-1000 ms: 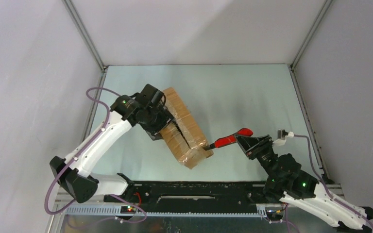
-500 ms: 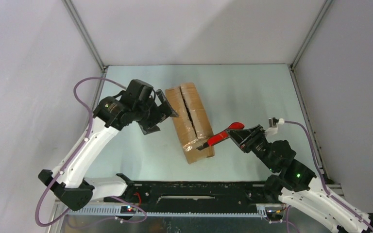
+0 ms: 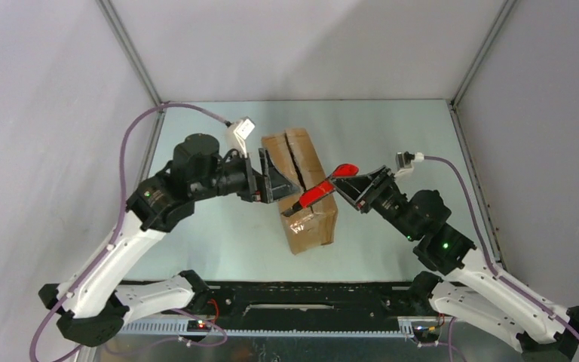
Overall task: Unpack the express box
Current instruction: Adjust the knife.
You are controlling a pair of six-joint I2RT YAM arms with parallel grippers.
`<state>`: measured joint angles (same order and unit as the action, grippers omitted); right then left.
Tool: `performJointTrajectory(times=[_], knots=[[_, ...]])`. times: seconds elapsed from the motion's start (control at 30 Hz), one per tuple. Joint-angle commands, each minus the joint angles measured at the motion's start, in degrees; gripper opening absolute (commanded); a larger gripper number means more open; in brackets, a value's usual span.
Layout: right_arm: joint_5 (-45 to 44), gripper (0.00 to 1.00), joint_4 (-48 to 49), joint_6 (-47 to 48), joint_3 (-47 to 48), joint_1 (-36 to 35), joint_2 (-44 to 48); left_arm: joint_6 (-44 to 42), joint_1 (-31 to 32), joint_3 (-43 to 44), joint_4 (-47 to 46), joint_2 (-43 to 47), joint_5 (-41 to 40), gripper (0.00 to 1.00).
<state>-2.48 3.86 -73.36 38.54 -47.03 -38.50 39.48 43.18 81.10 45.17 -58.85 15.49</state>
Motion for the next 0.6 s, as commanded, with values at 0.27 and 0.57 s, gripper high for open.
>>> performJointTrajectory(times=[0.27,0.57], knots=[[3.81,0.0,11.29,1.13,5.13,-1.5,-5.63,0.7,1.15,-12.58,-21.55,-0.04,17.16,0.92],[4.81,0.0,10.42,3.36,5.14,-2.8,-6.49,5.03,0.97,-15.29,-27.62,-0.21,20.61,0.05]])
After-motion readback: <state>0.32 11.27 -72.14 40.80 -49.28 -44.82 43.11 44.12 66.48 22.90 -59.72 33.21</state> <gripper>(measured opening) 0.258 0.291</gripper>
